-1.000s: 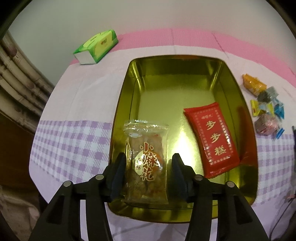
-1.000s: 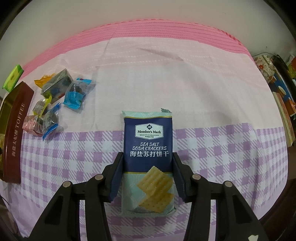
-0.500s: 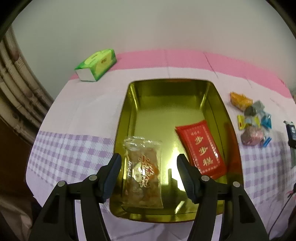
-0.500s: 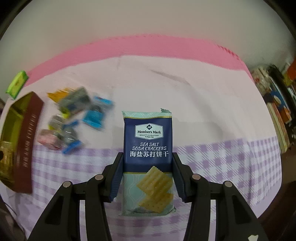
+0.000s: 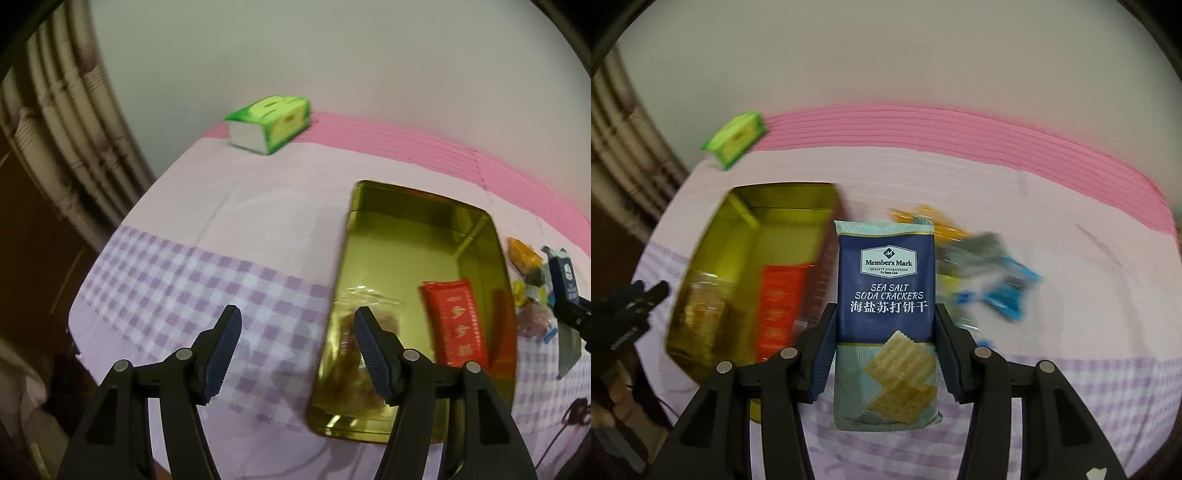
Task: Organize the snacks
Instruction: 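Lower the blue crackers pack into the gold tin and open the right tool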
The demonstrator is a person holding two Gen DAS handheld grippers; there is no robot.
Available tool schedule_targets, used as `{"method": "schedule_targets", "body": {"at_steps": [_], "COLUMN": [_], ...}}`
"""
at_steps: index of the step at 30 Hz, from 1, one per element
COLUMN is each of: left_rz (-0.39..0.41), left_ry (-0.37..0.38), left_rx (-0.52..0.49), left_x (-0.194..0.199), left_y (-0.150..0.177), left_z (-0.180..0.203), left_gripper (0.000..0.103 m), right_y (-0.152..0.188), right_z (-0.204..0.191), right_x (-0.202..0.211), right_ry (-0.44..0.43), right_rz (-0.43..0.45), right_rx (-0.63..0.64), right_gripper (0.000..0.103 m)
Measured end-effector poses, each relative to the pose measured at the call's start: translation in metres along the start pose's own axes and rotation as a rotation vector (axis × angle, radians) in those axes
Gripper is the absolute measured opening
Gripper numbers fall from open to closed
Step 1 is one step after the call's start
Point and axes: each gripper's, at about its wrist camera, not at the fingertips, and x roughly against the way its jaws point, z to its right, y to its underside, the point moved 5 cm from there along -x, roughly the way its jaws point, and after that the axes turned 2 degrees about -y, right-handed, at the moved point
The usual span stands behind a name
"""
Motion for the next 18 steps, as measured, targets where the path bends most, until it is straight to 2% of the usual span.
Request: {"method": "schedule_targets", "body": {"at_steps": [3, 9, 18], "left_rz": [-0.007, -0.036, -0.07], "left_ry": [-0.022, -0.039, -0.046], "left_rx": [0.037, 0.105, 0.098], "left_x": [-0.002, -0.009, -0.019], "left_y": [0.003, 0.005, 0.008], "left_z": [-0.014, -0.037, -0.04], "left_gripper": [0.064, 0.065, 0.065], "right_y": [-0.006, -0.009, -0.008], "right_z": [-0.032, -0.072, -0.111], "right_x": [-0.006, -0.025, -0.066], "right_ry": [-0.05, -0.098, -0.114], "right_rz": [-0.01, -0.046, -0.116], "right_rx": [0.03, 0.071, 0.083], "right_gripper": [0.046, 0.046, 0.046]}}
